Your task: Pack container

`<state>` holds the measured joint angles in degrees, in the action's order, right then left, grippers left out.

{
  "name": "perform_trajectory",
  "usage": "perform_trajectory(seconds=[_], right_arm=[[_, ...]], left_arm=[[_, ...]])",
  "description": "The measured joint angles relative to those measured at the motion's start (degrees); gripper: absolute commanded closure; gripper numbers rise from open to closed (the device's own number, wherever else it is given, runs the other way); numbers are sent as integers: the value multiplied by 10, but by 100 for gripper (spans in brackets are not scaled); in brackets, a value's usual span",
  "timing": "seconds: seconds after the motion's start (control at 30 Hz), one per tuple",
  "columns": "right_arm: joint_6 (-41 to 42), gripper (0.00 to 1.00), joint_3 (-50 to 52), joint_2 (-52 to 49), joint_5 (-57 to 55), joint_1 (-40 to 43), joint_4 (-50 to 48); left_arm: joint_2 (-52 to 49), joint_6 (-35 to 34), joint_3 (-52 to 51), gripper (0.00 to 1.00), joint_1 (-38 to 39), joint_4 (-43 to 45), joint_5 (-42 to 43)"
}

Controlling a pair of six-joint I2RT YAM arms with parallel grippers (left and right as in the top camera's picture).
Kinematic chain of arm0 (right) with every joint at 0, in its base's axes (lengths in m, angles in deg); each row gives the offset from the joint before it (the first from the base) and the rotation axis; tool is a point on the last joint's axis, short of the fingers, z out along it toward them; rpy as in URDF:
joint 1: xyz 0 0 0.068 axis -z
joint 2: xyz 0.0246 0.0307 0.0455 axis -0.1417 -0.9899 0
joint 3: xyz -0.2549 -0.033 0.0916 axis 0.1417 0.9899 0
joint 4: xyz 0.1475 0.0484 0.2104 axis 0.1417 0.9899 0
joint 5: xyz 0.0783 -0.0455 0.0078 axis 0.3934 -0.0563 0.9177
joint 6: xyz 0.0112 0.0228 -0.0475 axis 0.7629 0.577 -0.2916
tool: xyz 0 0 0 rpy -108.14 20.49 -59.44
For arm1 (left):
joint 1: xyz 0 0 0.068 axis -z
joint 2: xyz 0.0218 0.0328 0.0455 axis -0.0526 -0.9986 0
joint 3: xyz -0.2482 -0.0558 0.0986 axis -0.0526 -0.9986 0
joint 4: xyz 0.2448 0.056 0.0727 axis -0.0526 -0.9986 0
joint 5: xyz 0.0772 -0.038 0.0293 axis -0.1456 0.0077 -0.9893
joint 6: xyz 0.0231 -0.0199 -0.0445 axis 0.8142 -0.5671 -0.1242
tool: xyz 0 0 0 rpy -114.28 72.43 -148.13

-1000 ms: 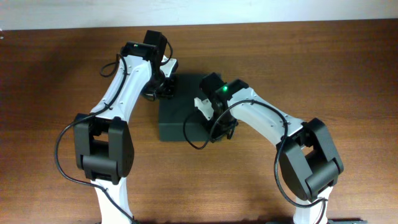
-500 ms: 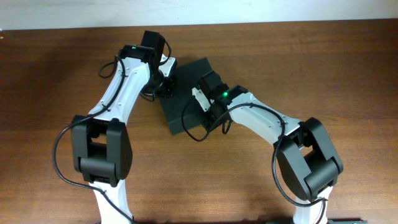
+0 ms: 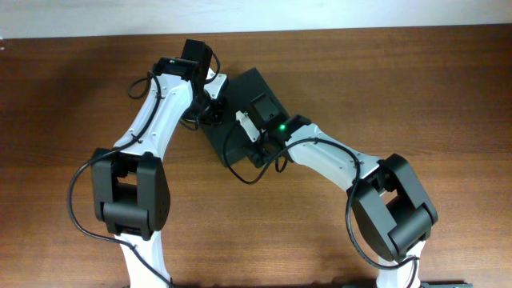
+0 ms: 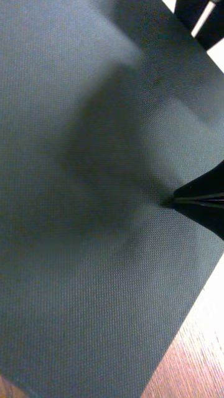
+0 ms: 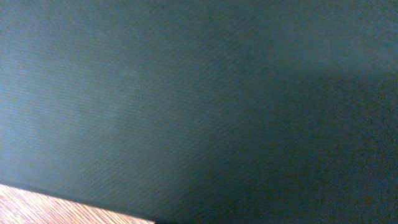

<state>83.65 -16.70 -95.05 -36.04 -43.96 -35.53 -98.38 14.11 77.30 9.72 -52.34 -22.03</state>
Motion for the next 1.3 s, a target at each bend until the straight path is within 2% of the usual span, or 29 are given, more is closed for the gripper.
perform_trajectory(seconds=[0.23,0.43,0.67,0.7,0.8,0.87,1.0,1.1,1.3], right_arm=[[0,96,0,0,-14,-1,33],[17,96,0,0,-44,32,87],[66,96,0,0,-47,144,128],[70,96,0,0,-42,162,127],[73,96,0,0,-20,198,113],[61,96,0,0,11,211,84],[42,96,0,0,56,218,24],[38,96,0,0,82,219,-8],[34,96,0,0,115,219,-45]], left_arm=[[0,1,0,97,0,-1,0],[0,2,0,85,1,-3,7],[-1,-1,14,63,2,-67,22],[-1,-1,17,58,2,-80,22],[-2,-7,38,30,2,-104,21],[-2,-19,67,29,2,-114,18],[2,-42,122,20,1,-127,-7],[16,-63,139,20,-5,-137,-47],[23,-81,140,54,-40,-163,-92]])
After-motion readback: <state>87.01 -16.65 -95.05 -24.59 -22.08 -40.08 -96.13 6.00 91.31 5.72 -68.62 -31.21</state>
